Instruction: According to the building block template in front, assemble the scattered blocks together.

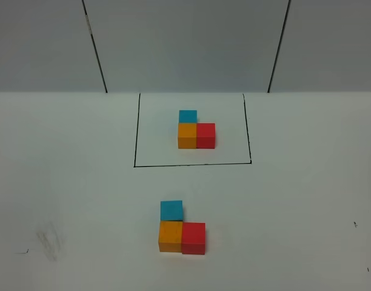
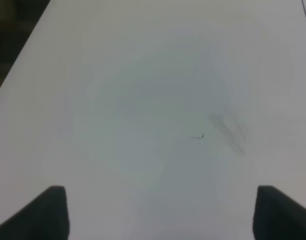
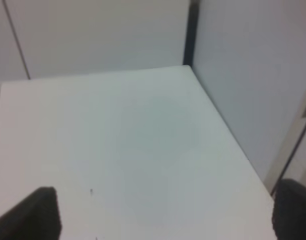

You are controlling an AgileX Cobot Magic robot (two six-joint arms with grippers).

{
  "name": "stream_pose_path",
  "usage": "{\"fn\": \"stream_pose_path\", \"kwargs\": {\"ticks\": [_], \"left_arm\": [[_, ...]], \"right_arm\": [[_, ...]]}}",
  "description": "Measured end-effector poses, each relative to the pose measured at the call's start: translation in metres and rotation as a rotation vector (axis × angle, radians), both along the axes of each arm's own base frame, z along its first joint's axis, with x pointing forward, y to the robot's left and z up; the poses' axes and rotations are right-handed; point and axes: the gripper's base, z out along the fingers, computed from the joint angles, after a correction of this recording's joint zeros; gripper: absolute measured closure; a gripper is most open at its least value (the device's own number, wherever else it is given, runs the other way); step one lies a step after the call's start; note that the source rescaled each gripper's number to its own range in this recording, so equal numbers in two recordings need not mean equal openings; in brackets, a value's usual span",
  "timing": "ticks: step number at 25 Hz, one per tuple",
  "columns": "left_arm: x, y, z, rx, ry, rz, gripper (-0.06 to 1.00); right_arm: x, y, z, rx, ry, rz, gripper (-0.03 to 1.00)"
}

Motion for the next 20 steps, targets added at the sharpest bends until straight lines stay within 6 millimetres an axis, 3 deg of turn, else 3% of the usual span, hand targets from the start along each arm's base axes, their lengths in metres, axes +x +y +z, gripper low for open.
{"fn": "stream_pose_path", "kwargs": {"ticks": [11, 20], "left_arm": [[0.000, 0.000, 0.000, 0.000, 0.000, 0.000, 0.32], [0.000, 0.000, 0.000, -0.001, 0.000, 0.001, 0.32]], "right_arm": [[0.042, 0.004, -0.075, 0.057, 0.179, 0.112, 0.20], [0.046, 0.009, -0.077, 0.055, 0.164, 0.186, 0.20]]}}
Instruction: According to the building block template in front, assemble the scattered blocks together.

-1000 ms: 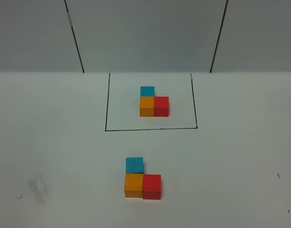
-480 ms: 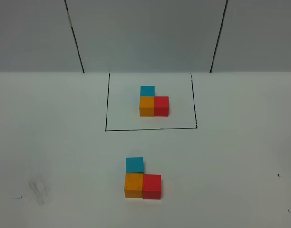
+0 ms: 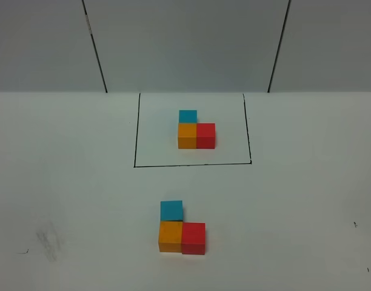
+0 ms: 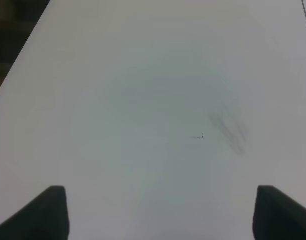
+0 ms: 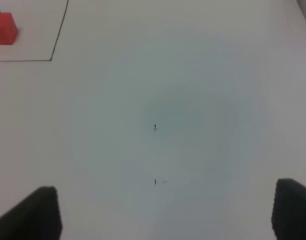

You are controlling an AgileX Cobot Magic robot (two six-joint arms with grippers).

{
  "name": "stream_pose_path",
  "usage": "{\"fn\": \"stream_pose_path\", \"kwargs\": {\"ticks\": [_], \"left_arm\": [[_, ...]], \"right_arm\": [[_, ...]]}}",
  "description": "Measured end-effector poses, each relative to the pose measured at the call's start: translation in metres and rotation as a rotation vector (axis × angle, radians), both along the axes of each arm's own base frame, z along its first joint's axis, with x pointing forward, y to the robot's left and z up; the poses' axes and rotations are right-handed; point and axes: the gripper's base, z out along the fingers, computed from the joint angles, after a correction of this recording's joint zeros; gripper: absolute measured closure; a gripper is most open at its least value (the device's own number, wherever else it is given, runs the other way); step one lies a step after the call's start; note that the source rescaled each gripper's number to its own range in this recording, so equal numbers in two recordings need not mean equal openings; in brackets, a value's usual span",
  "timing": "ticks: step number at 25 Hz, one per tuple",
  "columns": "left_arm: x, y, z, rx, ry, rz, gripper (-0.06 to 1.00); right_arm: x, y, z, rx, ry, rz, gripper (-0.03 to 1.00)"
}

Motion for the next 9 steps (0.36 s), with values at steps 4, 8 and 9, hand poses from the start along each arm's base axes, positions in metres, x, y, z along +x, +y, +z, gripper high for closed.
{"fn": "stream_pose_path", "kwargs": {"ticks": [4, 8, 9], "left_arm": [[0.0000, 0.0000, 0.0000, 0.001, 0.000, 0.000, 0.32], [0.0000, 0.0000, 0.0000, 0.000, 0.000, 0.000, 0.32], [0.0000, 0.0000, 0.0000, 0.000, 0.000, 0.000, 0.32]], "right_arm": [[-0.0002, -0.0040, 0.0000, 0.018, -0.001, -0.059, 0.21], [0.0002, -0.0057, -0.0011, 0.030, 0.002, -0.084, 0.21], [0.0005, -0.0058, -0.0018, 0.031, 0.004, -0.085, 0.21]]}}
